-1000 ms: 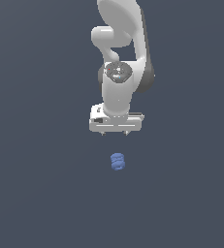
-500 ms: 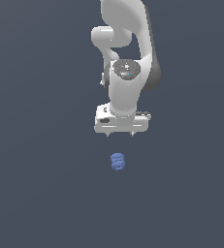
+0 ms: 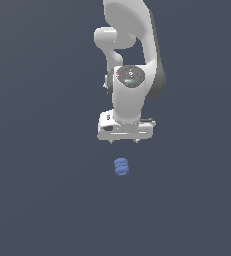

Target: Pick up the object and move it to a goal position.

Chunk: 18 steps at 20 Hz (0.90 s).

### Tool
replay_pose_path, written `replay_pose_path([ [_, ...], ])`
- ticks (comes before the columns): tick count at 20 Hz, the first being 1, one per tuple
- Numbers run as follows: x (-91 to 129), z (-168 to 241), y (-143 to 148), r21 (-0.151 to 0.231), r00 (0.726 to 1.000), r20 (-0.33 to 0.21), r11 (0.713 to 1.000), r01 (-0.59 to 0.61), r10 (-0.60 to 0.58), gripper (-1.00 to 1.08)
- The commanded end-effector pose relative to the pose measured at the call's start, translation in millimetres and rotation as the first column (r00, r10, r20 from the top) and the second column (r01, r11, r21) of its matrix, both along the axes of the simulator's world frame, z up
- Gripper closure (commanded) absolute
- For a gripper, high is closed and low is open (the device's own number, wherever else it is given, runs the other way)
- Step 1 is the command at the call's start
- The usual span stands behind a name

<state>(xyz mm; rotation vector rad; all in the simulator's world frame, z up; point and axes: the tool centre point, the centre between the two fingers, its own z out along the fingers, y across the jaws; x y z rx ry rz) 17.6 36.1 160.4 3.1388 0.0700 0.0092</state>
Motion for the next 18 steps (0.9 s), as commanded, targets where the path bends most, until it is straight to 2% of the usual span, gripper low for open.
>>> replay_pose_path([
  [1,6,-6,-1,0.0,1.0,-0.001,1.0,-0.009,0.009,-0.92],
  [11,41,-49,-4,0.0,0.998,-0.005,0.998,-0.067,0.067,-0.92],
  [18,53,-68,-6,0.002,0.996,-0.006,0.996,-0.09,0.09,-0.92],
])
